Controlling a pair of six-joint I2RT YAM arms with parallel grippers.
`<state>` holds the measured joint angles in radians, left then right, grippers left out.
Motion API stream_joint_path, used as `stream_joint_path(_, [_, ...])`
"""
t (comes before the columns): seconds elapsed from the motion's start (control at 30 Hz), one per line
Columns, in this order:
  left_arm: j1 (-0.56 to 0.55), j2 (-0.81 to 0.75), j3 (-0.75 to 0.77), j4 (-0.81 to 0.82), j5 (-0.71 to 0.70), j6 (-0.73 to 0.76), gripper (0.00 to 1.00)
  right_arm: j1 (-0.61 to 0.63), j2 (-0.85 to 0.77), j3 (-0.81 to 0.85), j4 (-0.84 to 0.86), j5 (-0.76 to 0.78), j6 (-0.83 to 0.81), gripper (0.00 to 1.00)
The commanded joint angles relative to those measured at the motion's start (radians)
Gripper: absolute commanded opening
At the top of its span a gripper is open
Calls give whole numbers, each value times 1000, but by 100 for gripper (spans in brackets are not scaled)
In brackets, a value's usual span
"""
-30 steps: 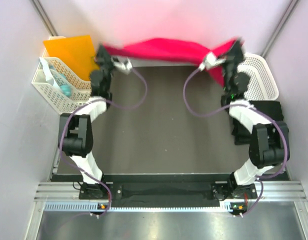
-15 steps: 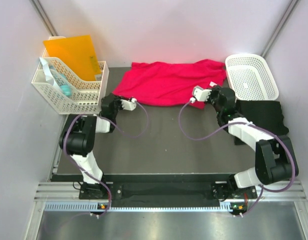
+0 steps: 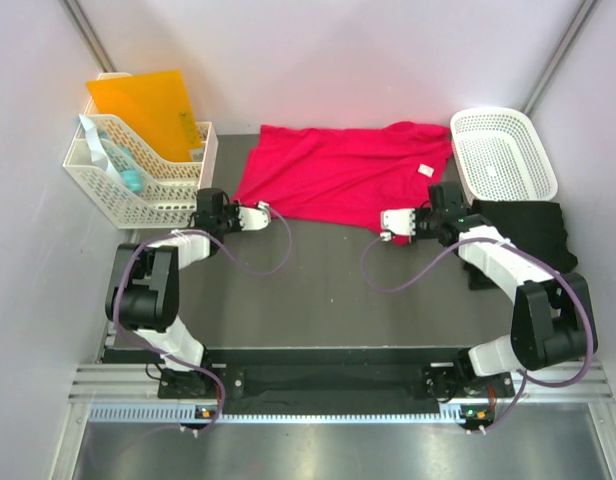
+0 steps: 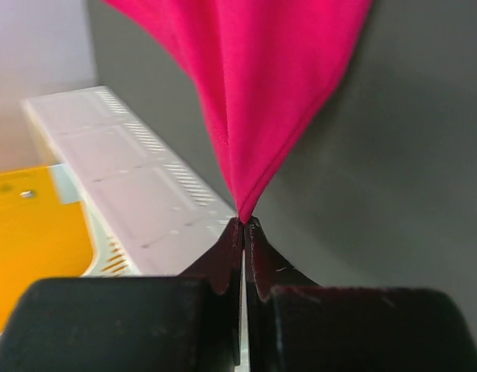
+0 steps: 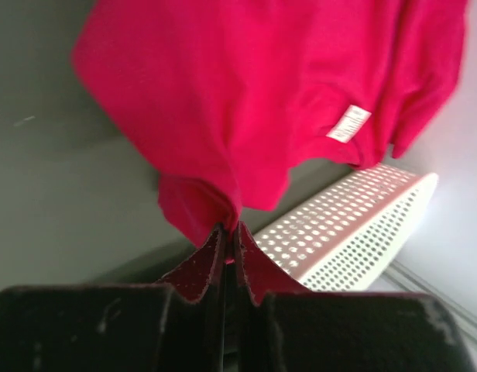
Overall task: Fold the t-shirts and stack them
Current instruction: Flatten the tshirt out
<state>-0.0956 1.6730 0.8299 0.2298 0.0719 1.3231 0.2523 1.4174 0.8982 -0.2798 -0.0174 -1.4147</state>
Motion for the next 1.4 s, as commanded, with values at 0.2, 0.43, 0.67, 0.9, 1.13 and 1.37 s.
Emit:
stream_joint_path(0.2, [36, -68, 17, -279, 77, -21, 0, 4, 15, 57, -245, -23, -66, 0])
stream_joint_path(0.43, [65, -72, 34, -362, 117, -9, 0, -1, 29, 67, -283, -3, -86, 0])
stream_joint_path(0.67, [88, -29, 101, -449, 140, 8, 0, -18, 11, 73, -360, -21, -124, 0])
stream_joint_path(0.9, [120, -1, 149, -510, 161, 25, 0, -67, -15, 96, -393, -75, -187, 0])
stream_joint_path(1.13, [123, -1, 161, -538, 172, 31, 0, -126, 22, 258, -555, -182, -187, 0])
stream_joint_path(1.37, [128, -7, 181, -607, 201, 45, 0, -137, -11, 234, -591, -185, -286, 0])
